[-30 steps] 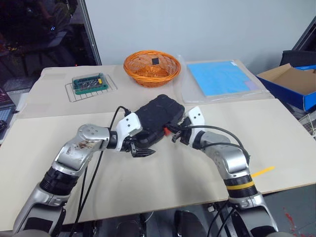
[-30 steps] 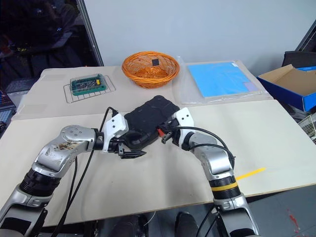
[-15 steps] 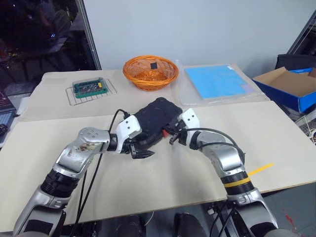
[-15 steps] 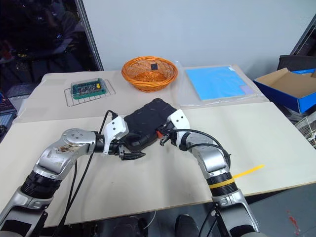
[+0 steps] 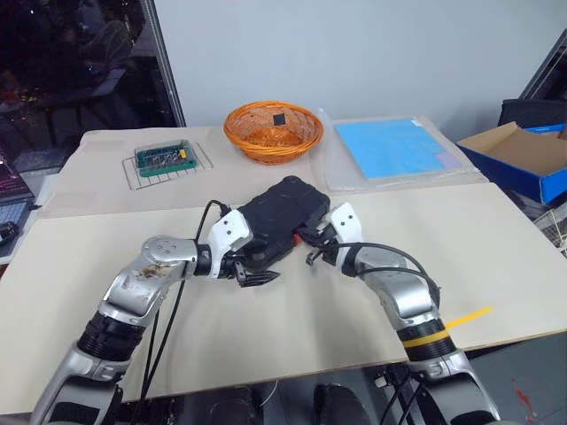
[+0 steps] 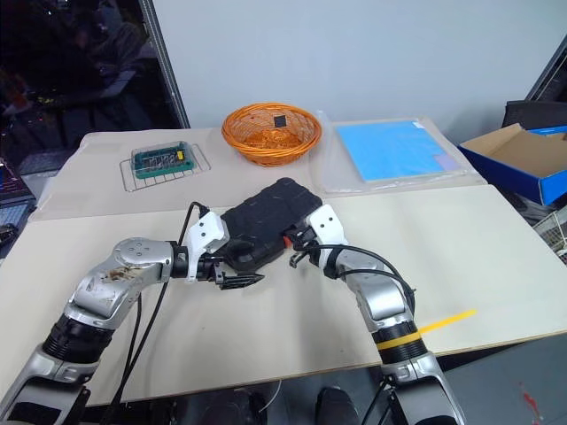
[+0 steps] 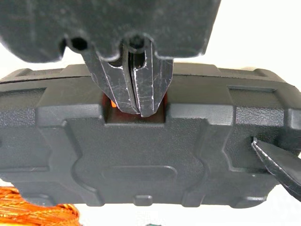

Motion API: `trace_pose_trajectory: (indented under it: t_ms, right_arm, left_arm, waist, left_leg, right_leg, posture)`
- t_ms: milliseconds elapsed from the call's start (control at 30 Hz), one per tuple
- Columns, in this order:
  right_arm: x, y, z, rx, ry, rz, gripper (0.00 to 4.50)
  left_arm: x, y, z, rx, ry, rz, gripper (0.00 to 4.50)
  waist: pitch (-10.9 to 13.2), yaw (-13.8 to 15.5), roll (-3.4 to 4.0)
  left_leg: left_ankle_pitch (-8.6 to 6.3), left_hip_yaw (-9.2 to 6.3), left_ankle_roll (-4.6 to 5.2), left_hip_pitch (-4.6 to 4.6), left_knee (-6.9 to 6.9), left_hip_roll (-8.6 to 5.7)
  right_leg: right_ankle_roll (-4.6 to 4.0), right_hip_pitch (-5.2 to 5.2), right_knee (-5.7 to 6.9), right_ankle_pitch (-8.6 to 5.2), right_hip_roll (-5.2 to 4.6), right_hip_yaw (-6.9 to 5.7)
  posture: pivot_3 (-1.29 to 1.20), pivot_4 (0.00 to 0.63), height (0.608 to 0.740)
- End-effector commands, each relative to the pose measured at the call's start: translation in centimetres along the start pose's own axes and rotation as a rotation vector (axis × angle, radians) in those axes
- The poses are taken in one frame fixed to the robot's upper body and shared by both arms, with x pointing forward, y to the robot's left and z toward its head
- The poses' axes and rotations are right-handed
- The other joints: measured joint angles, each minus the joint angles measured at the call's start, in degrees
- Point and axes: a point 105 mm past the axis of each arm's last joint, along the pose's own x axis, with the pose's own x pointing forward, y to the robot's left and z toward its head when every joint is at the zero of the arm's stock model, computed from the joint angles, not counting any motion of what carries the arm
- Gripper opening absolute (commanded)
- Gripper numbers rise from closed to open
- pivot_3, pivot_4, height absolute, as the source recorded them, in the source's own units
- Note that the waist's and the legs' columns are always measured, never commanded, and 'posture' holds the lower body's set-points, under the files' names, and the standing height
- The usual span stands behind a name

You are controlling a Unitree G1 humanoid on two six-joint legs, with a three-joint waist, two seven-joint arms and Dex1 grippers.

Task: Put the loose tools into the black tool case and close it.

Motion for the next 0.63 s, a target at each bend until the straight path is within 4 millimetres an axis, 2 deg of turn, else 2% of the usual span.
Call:
trace_pose_trajectory:
  t_ms: [33,100,300,333,500,633]
  right_arm:
    - [-4.9,0.9,4.9,-0.091,-0.123,0.098,1.52]
    - [-6.9,1.2,4.6,-0.109,-0.079,0.124,2.14]
    - [-14.0,1.1,3.4,-0.131,0.098,0.123,4.27]
    - [-14.9,0.9,3.3,-0.136,0.122,0.11,4.47]
    - [-19.1,-0.1,2.3,-0.162,0.225,0.021,4.47]
    - [-20.3,-0.5,1.8,-0.179,0.255,-0.006,4.47]
  left_arm:
    - [-2.7,-1.4,2.2,-0.068,-0.152,-0.044,4.5]
    - [-3.6,-1.9,1.9,-0.078,-0.151,-0.032,4.5]
    - [-6.9,-3.0,0.7,-0.121,-0.131,0.051,4.5]
    - [-7.3,-3.2,0.5,-0.122,-0.123,0.065,4.5]
    - [-9.5,-4.1,-1.4,-0.131,-0.046,0.141,4.5]
    - [-9.6,-4.5,-1.7,-0.142,-0.05,0.155,4.5]
  waist:
    - [0.0,0.1,-0.02]
    - [0.1,0.3,-0.05]
    - [0.2,0.8,-0.14]
    - [0.3,1.0,-0.15]
    - [0.4,1.3,-0.27]
    - [0.4,1.3,-0.2]
  left_leg:
    - [0.26,-0.04,0.47,-0.31,0.03,-0.04]
    - [0.15,-0.03,0.52,-0.65,0.2,-0.04]
    - [-0.29,0.02,0.75,-0.68,0.3,-0.09]
    - [-0.29,0.02,0.74,-0.68,0.34,-0.09]
    - [-0.48,0.01,0.18,-0.5,0.43,-0.02]
    - [-0.49,-0.01,0.12,-0.32,0.41,0.0]
  right_leg:
    - [0.12,-0.3,0.11,0.21,0.0,-0.01]
    - [0.16,-0.6,0.23,0.14,0.05,-0.04]
    - [0.33,-0.5,-0.01,-0.13,0.11,-0.07]
    - [0.32,-0.49,-0.05,-0.16,0.11,-0.07]
    - [0.41,-0.25,-0.26,-0.41,0.11,-0.09]
    - [0.47,-0.25,-0.48,-0.37,0.09,-0.08]
  posture:
    - [0.0,0.15,0.74]
    - [0.0,0.15,0.74]
    - [0.0,0.15,0.74]
    - [0.0,0.15,0.74]
    - [0.0,0.15,0.74]
    - [0.0,0.15,0.74]
